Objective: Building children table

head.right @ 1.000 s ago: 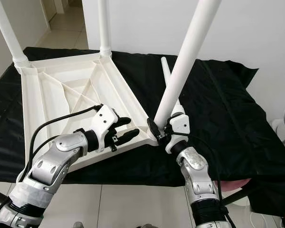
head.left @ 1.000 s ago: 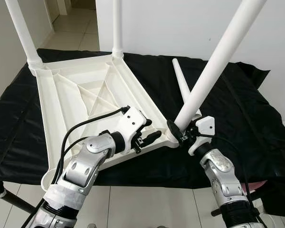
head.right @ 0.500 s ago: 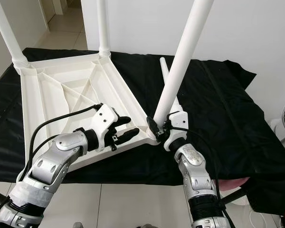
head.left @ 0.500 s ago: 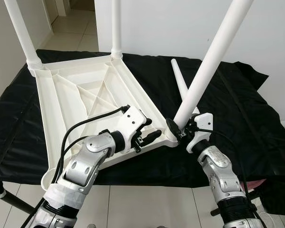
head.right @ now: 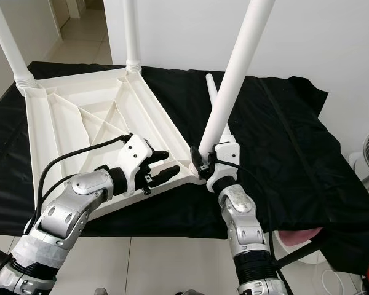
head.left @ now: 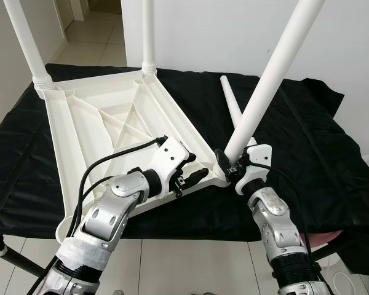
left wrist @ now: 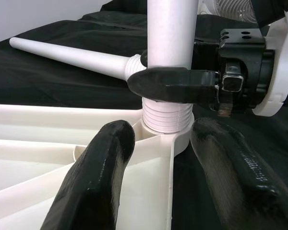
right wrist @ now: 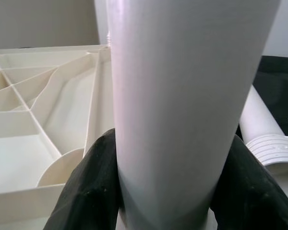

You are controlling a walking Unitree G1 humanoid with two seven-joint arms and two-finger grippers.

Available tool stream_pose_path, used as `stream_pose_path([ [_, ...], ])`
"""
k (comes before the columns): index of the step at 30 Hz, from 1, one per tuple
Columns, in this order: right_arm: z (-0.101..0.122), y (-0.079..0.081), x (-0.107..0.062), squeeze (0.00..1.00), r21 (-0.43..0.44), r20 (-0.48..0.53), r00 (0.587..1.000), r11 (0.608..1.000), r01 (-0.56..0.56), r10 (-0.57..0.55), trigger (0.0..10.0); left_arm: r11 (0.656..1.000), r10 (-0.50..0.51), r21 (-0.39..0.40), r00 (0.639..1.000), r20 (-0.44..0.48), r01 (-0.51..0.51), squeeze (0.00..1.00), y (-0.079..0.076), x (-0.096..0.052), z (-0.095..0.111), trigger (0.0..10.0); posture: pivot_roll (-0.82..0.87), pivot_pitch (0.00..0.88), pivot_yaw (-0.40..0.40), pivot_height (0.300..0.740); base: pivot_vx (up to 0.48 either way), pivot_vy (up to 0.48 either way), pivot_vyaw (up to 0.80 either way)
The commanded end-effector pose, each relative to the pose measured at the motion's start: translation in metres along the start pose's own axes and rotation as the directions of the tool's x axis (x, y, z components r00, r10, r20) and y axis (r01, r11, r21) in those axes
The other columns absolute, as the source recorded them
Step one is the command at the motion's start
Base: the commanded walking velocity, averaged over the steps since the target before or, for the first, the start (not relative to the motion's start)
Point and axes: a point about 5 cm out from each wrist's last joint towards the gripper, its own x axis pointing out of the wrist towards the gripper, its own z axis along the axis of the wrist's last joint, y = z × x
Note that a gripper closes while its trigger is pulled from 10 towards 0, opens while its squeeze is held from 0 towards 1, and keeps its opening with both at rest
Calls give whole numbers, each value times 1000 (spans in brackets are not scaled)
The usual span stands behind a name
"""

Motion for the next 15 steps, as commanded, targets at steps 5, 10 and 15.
stream_pose_path([
  [5, -23, 10, 7, 0, 45, -95, 986, 989, 141, -136, 10000, 999, 26, 25, 999, 21, -27, 0, 1, 5, 8, 10000, 60, 21, -55, 740, 0, 0, 0],
  [10, -23, 10, 13, 0, 27, -106, 971, 976, 218, -214, 10000, 999, 29, 27, 999, 23, -29, 0, 2, 5, 9, 10000, 65, 11, -60, 740, 0, 0, 0],
  [15, -23, 10, 16, 0, -10, -111, 953, 959, 284, -283, 10000, 999, 31, 30, 999, 25, -32, 0, 2, 5, 9, 10000, 67, 3, -64, 740, 0, 0, 0],
])
